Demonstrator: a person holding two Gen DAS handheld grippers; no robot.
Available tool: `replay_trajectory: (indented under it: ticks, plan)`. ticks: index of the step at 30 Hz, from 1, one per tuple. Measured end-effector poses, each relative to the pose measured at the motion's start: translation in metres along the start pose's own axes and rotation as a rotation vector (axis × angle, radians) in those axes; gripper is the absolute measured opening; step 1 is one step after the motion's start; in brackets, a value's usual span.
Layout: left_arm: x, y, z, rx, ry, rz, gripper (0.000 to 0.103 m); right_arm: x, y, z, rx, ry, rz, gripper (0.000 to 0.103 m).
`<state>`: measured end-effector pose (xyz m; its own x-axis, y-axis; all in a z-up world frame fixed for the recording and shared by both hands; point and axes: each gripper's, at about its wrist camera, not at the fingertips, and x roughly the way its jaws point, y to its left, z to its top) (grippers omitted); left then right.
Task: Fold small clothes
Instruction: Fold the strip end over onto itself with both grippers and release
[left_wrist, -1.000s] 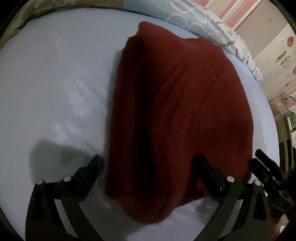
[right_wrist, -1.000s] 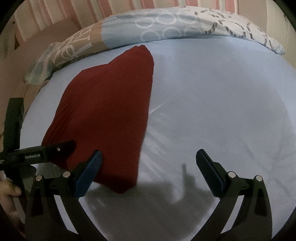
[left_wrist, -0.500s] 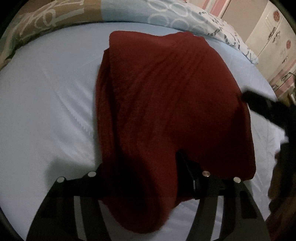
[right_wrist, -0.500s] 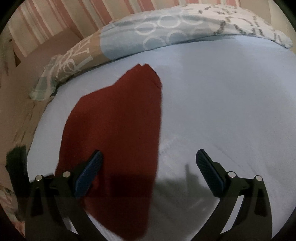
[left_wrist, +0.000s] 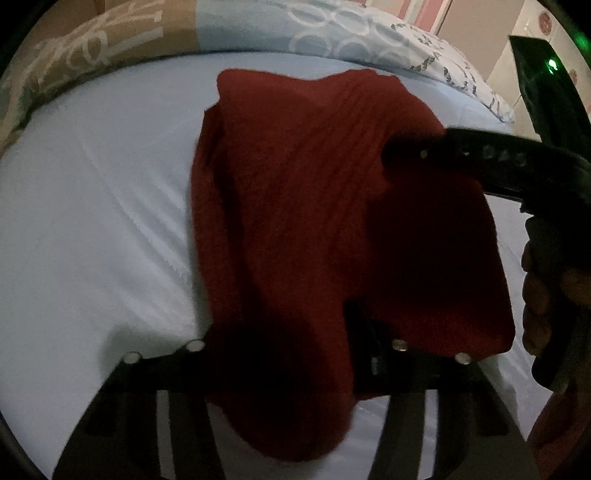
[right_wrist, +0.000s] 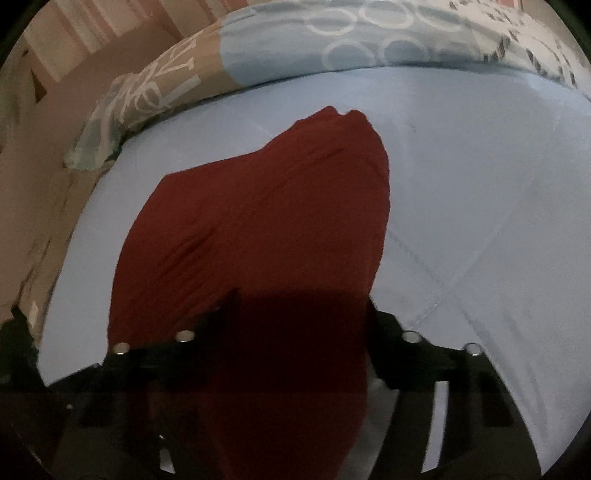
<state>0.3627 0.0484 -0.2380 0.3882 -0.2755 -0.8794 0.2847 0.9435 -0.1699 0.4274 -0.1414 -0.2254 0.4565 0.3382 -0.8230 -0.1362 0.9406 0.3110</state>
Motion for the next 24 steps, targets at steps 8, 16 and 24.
replay_trajectory:
  ticks: [8,16,24]
  plan:
    - [-0.014,-0.008,-0.001,0.03,-0.037,0.035,0.029,-0.02,0.018,-0.003,-0.106,-0.069,0.0,0.039]
    - [-0.084,-0.045,-0.023,0.048,-0.115,0.035,0.028,-0.107,0.039,-0.025,-0.202,-0.189,0.037,0.038]
    - [-0.138,-0.127,-0.082,0.085,-0.11,0.001,0.029,-0.189,0.002,-0.097,-0.144,-0.16,0.07,0.039]
